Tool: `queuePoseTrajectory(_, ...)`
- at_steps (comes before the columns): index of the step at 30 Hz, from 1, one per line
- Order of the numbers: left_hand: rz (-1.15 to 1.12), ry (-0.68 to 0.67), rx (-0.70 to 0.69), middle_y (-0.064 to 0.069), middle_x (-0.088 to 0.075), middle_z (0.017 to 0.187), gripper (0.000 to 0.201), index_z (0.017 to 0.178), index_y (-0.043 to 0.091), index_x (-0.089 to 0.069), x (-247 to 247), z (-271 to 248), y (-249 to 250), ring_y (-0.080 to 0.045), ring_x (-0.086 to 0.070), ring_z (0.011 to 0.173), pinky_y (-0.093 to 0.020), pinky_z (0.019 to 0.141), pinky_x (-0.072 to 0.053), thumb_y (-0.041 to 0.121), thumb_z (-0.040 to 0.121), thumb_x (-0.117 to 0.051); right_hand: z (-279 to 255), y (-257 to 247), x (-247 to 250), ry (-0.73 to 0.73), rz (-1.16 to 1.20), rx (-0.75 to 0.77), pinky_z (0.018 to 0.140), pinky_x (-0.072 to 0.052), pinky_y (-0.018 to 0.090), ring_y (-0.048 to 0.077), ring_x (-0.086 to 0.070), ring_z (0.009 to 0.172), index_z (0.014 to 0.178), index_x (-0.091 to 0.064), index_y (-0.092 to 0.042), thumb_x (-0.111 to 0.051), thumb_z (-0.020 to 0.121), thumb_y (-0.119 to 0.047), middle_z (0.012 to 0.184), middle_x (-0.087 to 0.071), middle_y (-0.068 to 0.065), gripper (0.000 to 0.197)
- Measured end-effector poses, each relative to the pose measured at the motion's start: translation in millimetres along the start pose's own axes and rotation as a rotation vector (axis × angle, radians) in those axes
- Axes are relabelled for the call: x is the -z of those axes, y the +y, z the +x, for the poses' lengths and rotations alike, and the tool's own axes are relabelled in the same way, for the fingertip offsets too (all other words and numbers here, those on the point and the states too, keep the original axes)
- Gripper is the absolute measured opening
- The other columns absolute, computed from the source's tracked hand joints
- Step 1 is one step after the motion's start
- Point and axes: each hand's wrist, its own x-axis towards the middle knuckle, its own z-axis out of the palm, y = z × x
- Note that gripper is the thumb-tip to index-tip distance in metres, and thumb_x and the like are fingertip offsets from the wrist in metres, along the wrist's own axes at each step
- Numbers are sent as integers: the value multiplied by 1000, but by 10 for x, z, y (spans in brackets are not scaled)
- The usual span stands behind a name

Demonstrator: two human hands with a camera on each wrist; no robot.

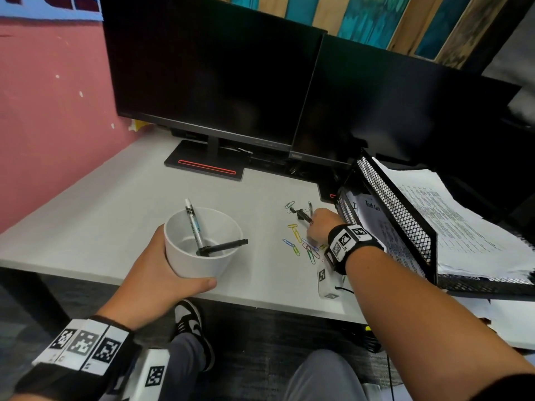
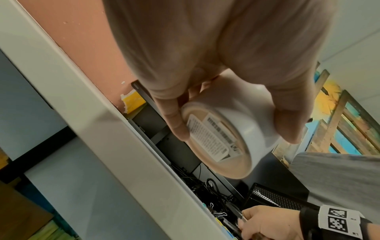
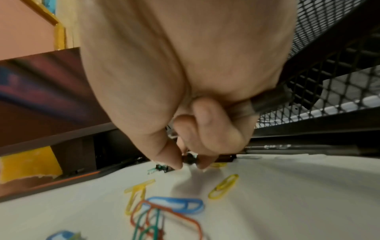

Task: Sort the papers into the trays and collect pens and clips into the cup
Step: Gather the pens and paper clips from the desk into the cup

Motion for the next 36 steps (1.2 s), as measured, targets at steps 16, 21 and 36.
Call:
queuePoseTrajectory(16, -55, -24, -40, 16, -68, 129, 99, 138, 37, -50, -218, -47, 278, -1, -66, 116, -25, 92, -51, 41, 50, -95, -1496, -681, 789, -153, 848, 674, 47, -45, 14, 2, -62, 49, 103, -75, 0, -77, 90, 3, 95, -79, 14, 13)
queuePoseTrajectory(21, -58, -39, -60, 14, -69, 129, 97, 138, 36, -51, -205, -55, 328, -5, -67, 117, -26, 93, -52, 27, 55, -99, -1592, -835, 671, -204, 527, 759, 83, -54, 12, 10, -75, 97, 102, -79, -19, -86, 84, -13, 101, -81, -3, 20)
queuePoseTrajectory(36, -26, -40, -36, 20, -67, 128, 98, 139, 41, -48, -232, -55, 242, 3, -64, 116, -19, 89, -50, 20, 59, -101, -2015, -1137, 739, 135, -525, 910, 88, -37, 37, 23, -62, 103, 121, -71, -34, -55, 93, -14, 113, -72, -4, 38)
